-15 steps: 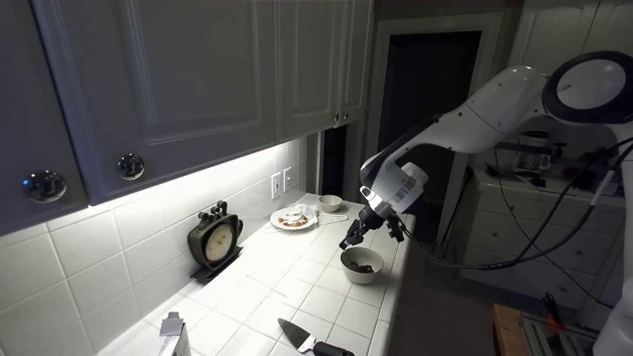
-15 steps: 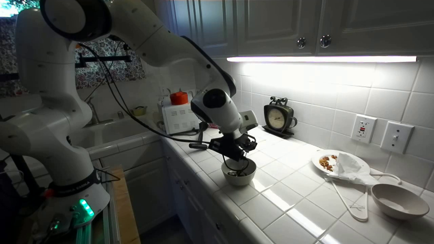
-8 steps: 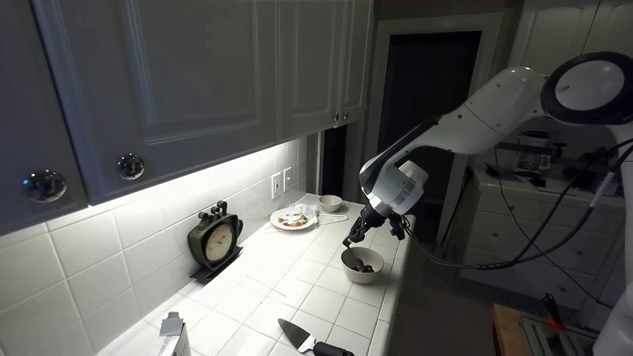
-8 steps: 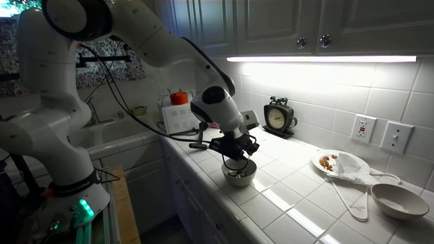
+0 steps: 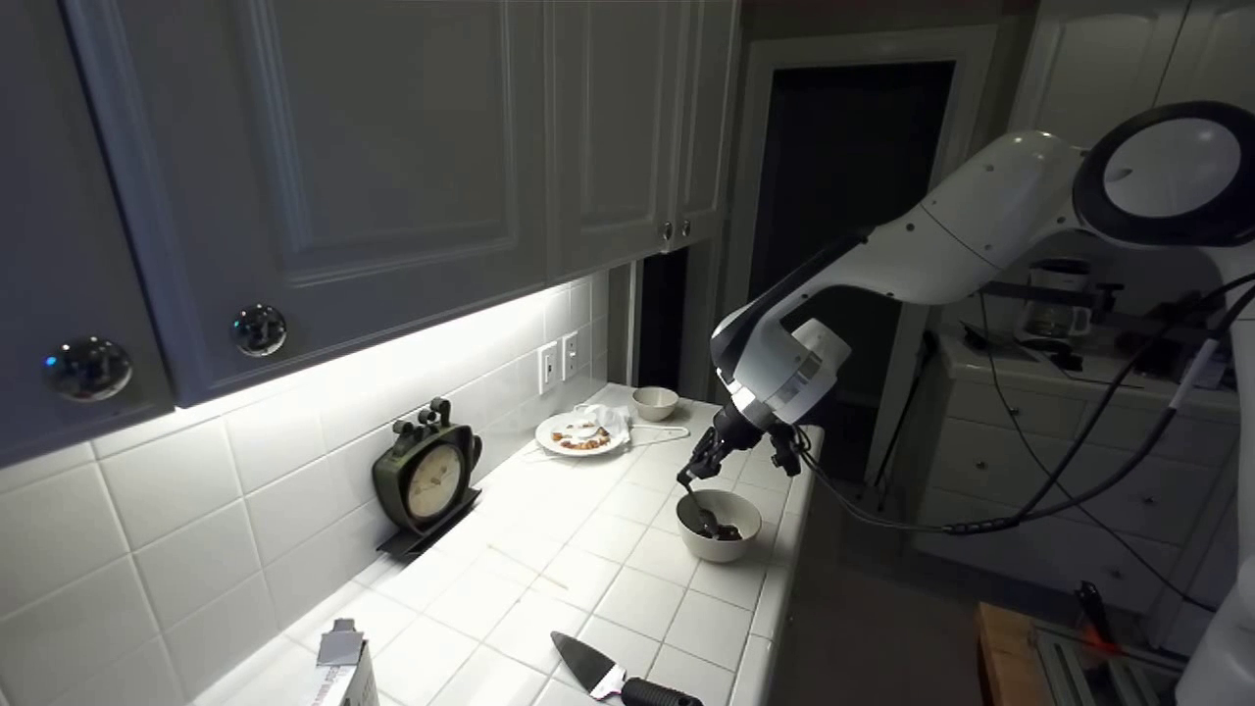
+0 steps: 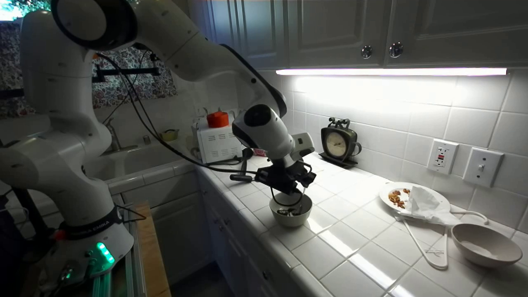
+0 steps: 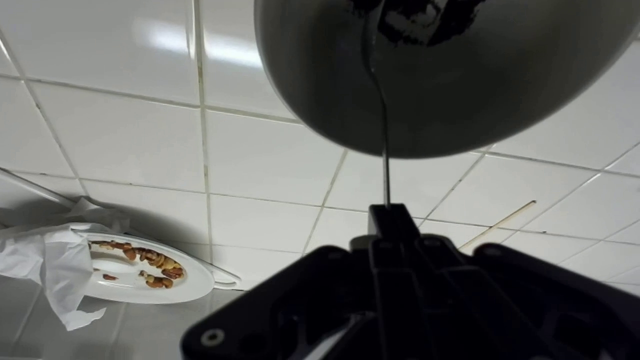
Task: Use the spoon to stir in the bowl
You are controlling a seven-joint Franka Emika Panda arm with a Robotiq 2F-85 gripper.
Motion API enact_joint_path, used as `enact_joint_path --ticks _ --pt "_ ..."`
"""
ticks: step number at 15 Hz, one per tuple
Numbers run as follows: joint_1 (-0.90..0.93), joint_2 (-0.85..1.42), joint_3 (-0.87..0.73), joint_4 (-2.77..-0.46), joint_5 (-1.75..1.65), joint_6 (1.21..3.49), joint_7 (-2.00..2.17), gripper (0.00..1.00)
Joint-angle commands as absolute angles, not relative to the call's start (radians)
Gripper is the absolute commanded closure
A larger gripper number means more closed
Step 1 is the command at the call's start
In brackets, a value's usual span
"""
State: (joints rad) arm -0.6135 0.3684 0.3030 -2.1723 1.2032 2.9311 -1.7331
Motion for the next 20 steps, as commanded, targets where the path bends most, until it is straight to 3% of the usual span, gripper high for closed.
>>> enact_joint_path --ticks 1,20 --pt "-0.661 0.374 0.356 -2.141 1.331 2.903 -1.877 0.99" --pt "-0.700 0.369 0.357 -2.177 1.392 2.751 -2.018 0.99"
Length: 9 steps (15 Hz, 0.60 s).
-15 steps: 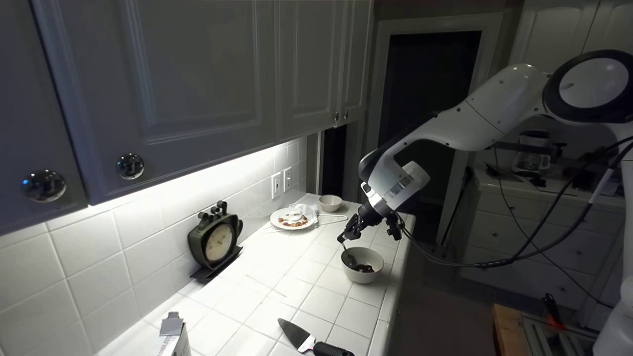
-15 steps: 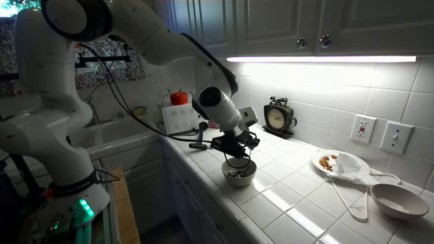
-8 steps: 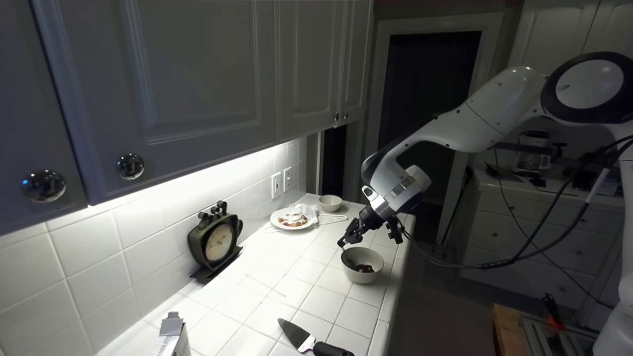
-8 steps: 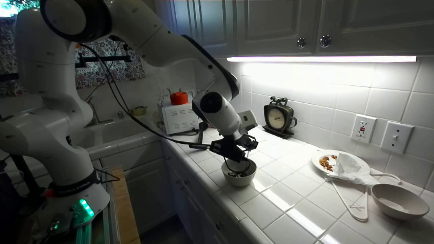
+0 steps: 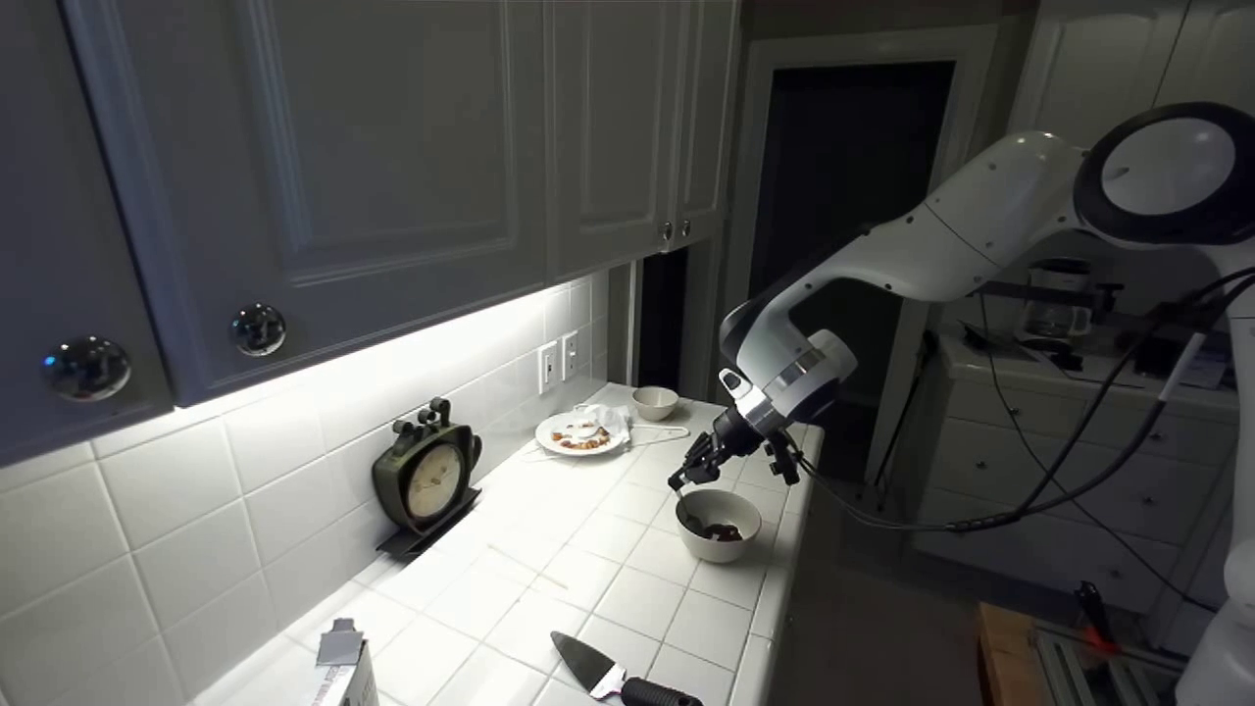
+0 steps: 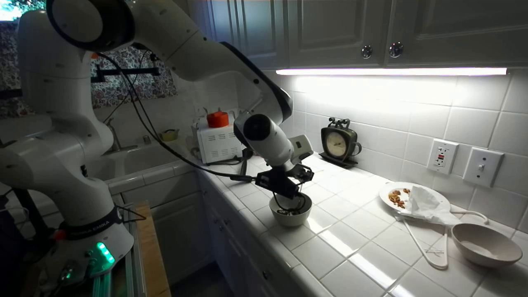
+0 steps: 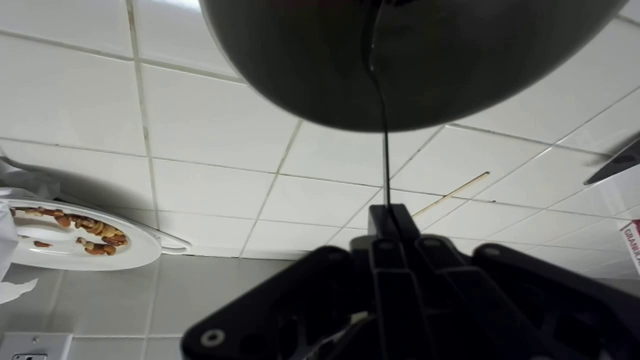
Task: Use the spoon to stir in the bowl
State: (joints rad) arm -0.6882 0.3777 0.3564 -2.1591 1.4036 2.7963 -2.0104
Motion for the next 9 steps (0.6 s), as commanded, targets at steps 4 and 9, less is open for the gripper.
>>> enact_joint_path --ticks 4,9 --pt "-0.693 0.361 0.336 -2.201 1.307 2.691 -1.938 0.99" --pt "-0.474 0.321 0.086 -2.210 1.162 2.563 -1.774 0.99"
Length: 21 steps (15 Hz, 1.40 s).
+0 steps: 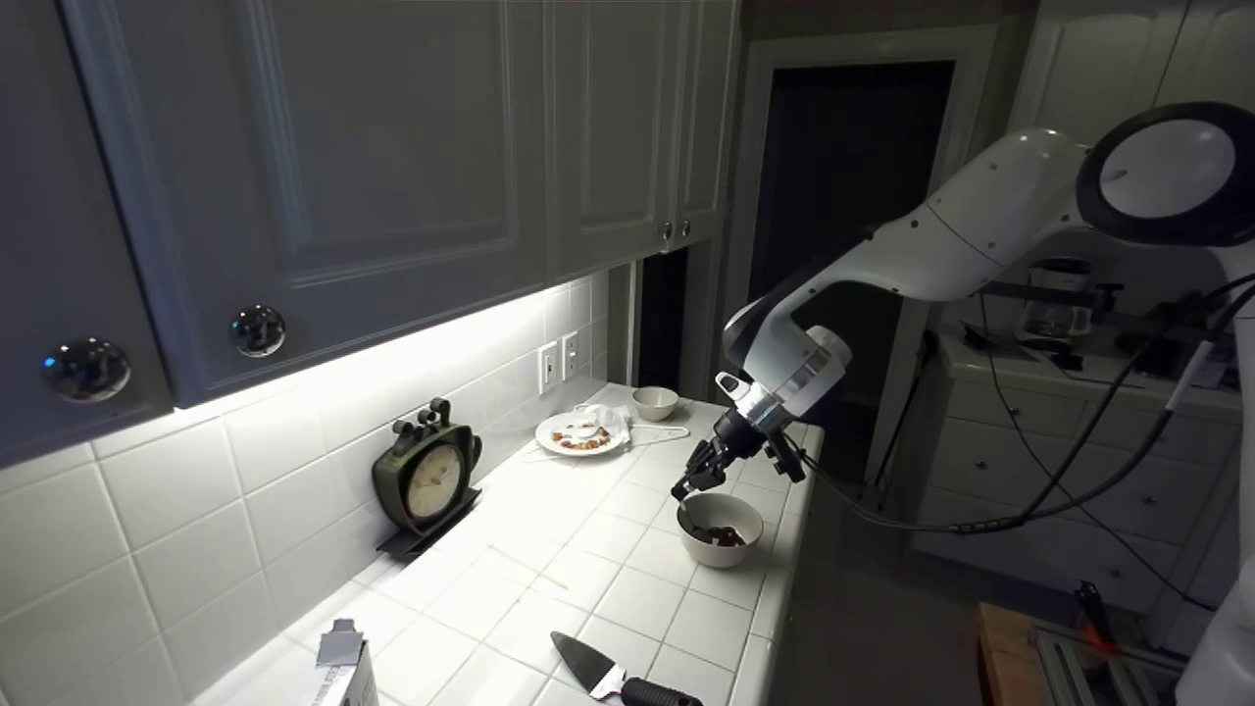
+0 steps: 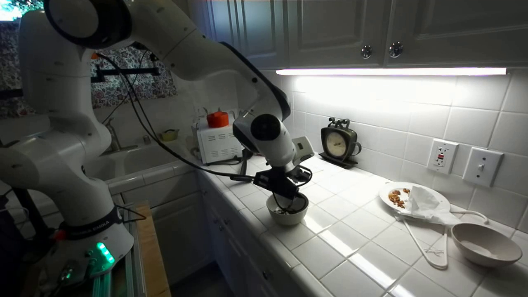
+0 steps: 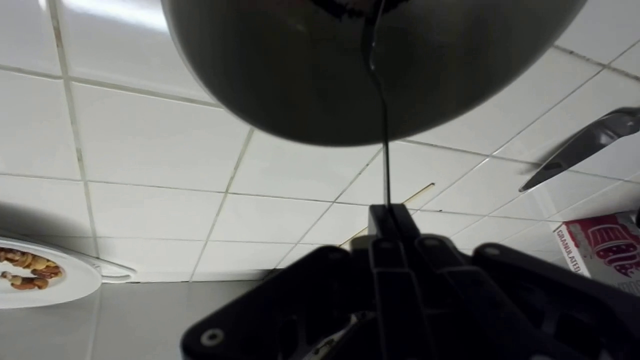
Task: Use the spoon to stir in the bowl
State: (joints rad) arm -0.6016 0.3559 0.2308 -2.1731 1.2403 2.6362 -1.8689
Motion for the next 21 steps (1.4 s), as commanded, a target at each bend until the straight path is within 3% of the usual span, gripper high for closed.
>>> enact_joint_path --ticks 1,10,14,21 --pt "-0.429 0.316 0.036 -2.210 1.140 2.549 -1.749 0.99" --pt "-0.264 0.328 -0.106 -2.191 1.129 2.679 -1.690 0.99" --pt "-0.276 0.338 -0.079 -2.177 1.189 2.768 -1.733 0.99" --pt "-0.315 0.331 -0.042 -2.163 1.338 2.717 -1.880 0.99"
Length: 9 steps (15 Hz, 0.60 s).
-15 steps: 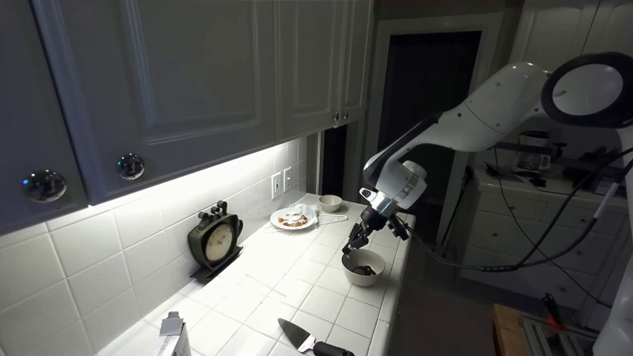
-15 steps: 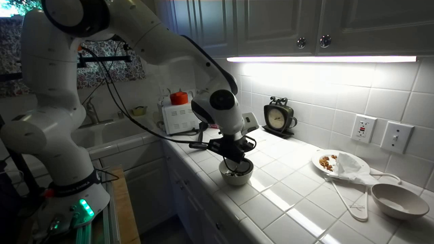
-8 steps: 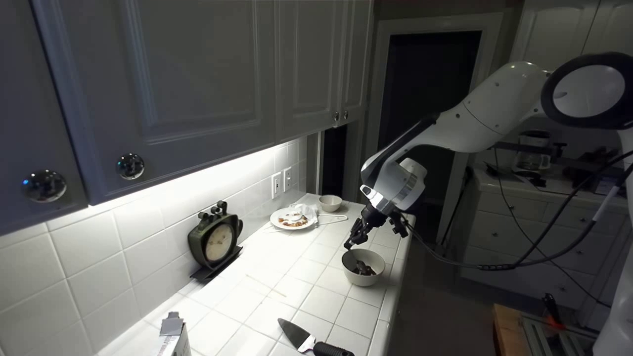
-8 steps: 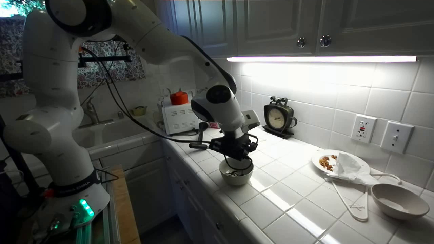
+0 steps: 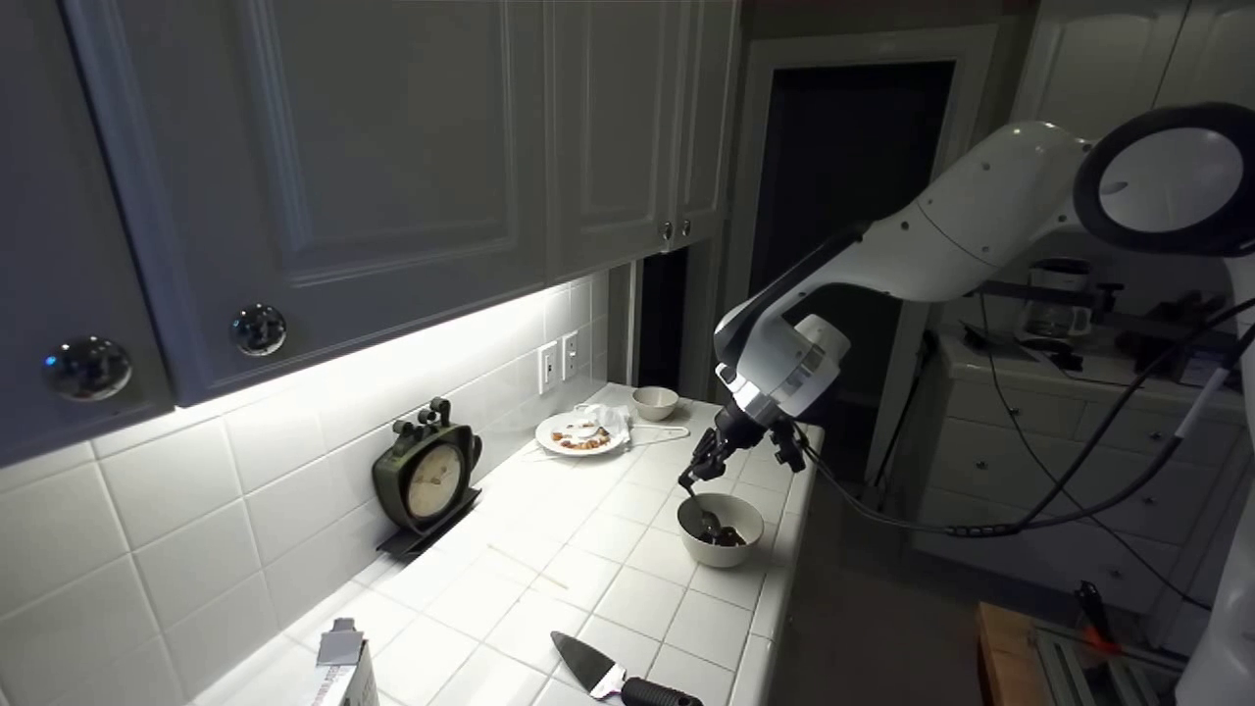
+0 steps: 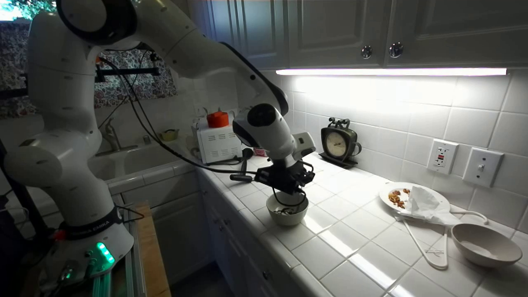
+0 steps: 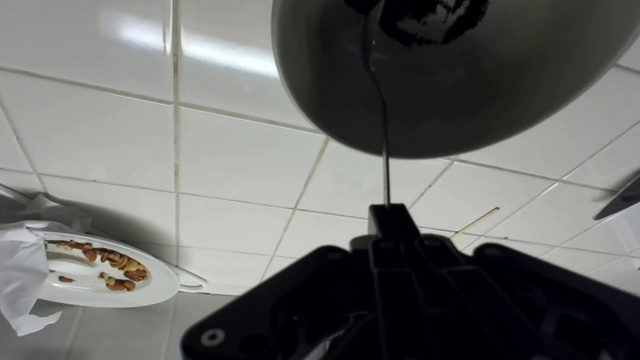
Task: Use the spoon to stir in the bowl
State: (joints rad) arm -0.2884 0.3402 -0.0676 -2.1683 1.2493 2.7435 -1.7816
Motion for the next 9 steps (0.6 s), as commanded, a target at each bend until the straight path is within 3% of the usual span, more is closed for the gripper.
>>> enact_joint_path --ticks 1,9 --pt "-0.320 0.330 -0.037 -2.163 1.372 2.708 -1.923 0.99" --pt "-0.300 0.322 -0.102 -2.201 1.355 2.478 -2.001 0.99"
